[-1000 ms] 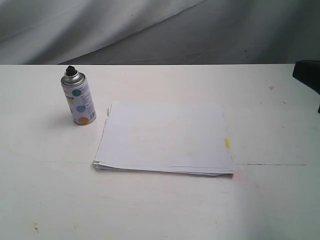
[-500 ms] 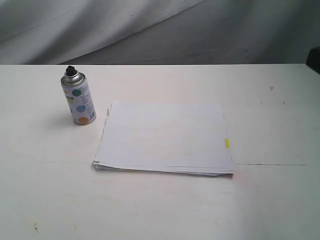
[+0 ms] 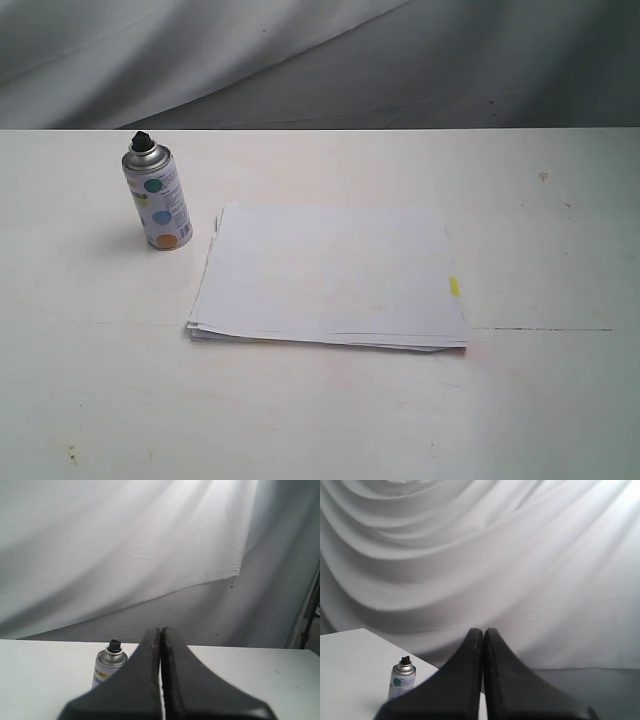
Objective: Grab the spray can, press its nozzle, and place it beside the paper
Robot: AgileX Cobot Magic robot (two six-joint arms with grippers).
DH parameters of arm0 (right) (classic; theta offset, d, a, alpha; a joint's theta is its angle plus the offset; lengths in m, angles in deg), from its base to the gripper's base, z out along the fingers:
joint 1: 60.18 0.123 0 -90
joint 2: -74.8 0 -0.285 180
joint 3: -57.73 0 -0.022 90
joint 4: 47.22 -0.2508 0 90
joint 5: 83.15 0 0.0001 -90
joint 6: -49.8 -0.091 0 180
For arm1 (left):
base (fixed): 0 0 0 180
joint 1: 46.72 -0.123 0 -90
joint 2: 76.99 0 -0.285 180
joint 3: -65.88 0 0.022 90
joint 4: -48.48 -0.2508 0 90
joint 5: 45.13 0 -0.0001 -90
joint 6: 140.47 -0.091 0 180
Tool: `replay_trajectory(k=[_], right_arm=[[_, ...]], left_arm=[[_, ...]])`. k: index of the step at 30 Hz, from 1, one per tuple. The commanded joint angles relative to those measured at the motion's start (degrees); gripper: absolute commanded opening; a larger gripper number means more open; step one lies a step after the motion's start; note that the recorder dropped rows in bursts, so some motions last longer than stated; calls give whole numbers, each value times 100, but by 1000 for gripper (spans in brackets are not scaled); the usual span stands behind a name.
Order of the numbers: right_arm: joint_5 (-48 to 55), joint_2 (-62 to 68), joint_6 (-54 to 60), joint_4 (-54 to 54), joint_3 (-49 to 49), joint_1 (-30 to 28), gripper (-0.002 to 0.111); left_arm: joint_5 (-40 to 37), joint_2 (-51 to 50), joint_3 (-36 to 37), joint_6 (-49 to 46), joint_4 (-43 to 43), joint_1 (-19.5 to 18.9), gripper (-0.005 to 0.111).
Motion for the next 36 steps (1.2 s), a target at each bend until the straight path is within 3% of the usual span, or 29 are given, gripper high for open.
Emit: replay_trajectory(k=[1,6,14,23,36], right_arm=[[49,-305,43,-10,-38,-3,0],[49,-362,43,2,-38,-3,0],[38,-362,29,14,-38,-3,0],[27,-362,29,14,-45,-3,0],[27,-362,7,41,-819,-3,0]], left_arm=[[482,302,617,-17,2,21,0],[1162,521,1399,-17,2,21,0],[1249,1121,2160,-17,27,21,0],[1230,1486,2203,-17,27,21,0],[1205,1594,2203,-17,27,21,0]])
